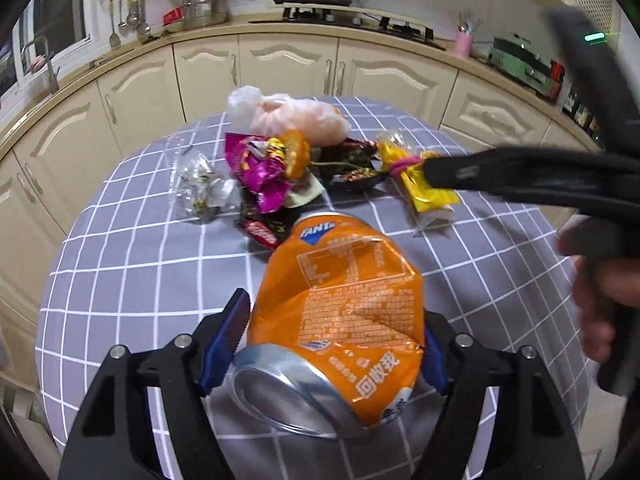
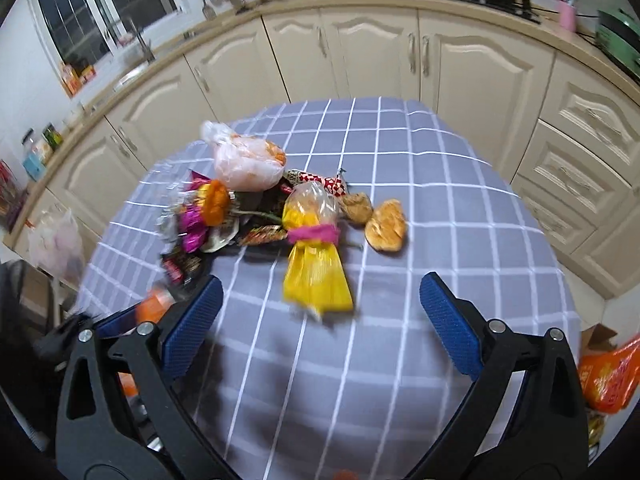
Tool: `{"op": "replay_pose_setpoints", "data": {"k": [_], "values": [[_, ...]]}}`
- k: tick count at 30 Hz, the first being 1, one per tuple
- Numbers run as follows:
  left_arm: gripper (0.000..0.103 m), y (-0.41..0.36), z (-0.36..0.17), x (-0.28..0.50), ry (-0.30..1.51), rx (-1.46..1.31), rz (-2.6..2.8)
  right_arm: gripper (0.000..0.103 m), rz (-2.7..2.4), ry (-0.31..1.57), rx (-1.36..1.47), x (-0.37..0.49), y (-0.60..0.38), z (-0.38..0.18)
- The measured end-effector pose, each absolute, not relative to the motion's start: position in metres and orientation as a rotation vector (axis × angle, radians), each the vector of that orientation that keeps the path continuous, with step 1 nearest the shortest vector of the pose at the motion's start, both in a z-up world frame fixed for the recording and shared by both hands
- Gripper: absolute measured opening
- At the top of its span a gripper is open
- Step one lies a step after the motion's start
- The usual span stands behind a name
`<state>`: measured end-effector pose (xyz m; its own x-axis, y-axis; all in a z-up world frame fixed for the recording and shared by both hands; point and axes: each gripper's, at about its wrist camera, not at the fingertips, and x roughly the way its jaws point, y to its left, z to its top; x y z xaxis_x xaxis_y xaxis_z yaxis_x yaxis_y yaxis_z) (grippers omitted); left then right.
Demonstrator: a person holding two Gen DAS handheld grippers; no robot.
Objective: Collect trash
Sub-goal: 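Grasp the orange Fanta can with the left tool while the right tool grasps the yellow snack bag, then carry can and snack bag to the blue bin and release both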
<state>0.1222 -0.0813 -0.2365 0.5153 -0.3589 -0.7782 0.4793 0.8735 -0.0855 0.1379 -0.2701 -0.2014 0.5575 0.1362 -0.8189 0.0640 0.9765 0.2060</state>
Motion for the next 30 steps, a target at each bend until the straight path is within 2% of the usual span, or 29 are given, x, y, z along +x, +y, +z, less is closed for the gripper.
{"op": "replay_pose_setpoints", "data": {"k": [1, 3, 4, 8, 11, 17, 22, 30], "values": [[0.073, -0.079, -0.236, 0.122, 0.900, 0.141, -0.503, 0.062, 0.048, 1.004, 0.221, 0.145, -0.269, -0.208], [0.072, -0.074, -0.236, 0.122, 0.901, 0.129, -0.494, 0.034, 0.058, 1.033, 0.217, 0.151, -0.266, -0.216], [0.072, -0.072, -0.236, 0.122, 0.902, 0.122, -0.495, 0.031, 0.065, 1.031, 0.219, 0.150, -0.265, -0.216], [0.072, -0.068, -0.235, 0.125, 0.901, 0.097, -0.501, 0.029, 0.091, 0.988, 0.251, 0.129, -0.270, -0.208], [0.067, -0.067, -0.232, 0.125, 0.887, 0.086, -0.511, 0.027, 0.105, 0.966, 0.301, 0.111, -0.280, -0.203], [0.054, -0.067, -0.218, 0.115, 0.843, 0.076, -0.515, 0.027, 0.129, 0.936, 0.349, 0.088, -0.293, -0.191], [0.032, -0.064, -0.202, 0.107, 0.799, 0.094, -0.499, 0.027, 0.140, 0.931, 0.372, 0.078, -0.297, -0.191], [0.024, -0.054, -0.190, 0.097, 0.810, 0.031, -0.544, 0.027, 0.153, 0.898, 0.395, 0.064, -0.304, -0.183]]}}
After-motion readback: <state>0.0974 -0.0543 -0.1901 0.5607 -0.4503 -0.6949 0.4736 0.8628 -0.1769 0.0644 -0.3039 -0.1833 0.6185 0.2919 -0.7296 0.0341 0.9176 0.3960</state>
